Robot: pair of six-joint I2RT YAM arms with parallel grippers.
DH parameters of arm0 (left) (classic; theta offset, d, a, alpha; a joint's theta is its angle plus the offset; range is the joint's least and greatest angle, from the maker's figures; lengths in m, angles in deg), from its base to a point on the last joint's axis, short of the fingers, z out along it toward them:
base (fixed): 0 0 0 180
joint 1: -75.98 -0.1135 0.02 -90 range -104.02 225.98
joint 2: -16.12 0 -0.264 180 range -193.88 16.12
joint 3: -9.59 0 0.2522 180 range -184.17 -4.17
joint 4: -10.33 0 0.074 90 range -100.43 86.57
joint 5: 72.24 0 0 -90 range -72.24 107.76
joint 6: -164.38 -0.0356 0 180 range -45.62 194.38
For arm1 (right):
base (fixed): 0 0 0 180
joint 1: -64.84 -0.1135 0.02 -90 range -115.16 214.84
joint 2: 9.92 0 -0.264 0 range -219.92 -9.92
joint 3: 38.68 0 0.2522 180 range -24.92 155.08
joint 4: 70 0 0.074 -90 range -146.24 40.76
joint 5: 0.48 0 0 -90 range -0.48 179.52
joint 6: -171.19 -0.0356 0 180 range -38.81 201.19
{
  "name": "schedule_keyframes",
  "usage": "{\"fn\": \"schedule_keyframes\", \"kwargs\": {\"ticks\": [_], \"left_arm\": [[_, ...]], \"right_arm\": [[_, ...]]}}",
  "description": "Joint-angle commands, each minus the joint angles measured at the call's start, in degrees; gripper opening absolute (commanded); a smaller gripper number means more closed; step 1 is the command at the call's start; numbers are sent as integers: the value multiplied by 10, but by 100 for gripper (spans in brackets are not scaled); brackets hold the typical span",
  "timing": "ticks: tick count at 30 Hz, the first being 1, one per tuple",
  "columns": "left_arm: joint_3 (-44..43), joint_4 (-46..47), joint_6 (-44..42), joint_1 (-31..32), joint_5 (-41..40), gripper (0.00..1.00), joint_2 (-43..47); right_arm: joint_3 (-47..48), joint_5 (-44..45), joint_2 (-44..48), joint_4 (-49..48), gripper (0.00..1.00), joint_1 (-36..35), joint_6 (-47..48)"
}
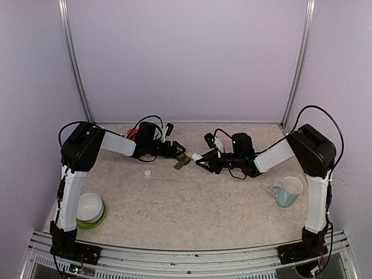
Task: Sort the pills into containers
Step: Move the pill container to the center of the board.
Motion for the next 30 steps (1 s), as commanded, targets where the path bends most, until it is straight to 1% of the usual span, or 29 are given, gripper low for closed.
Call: {"fn": "schedule_keyframes", "kwargs": {"ticks": [1,10,17,25,30], "left_arm": [[-18,-15,-14,4,35,77,-16],[-21,-18,-30,21,60,67,-25],[-12,-20,-34,42,56,66,-15],[54,30,8,59,39,66,16],[73,47,17,71,32,66,27]], "right_arm": [[-15,6,45,-12,0,5,-4],[-44,17,79,-7,0,6,-3],[-73,24,103,-8,0,6,-12],[-107,31,122,-13,0,5,-33],[-128,31,133,-18,0,3,-45]]}}
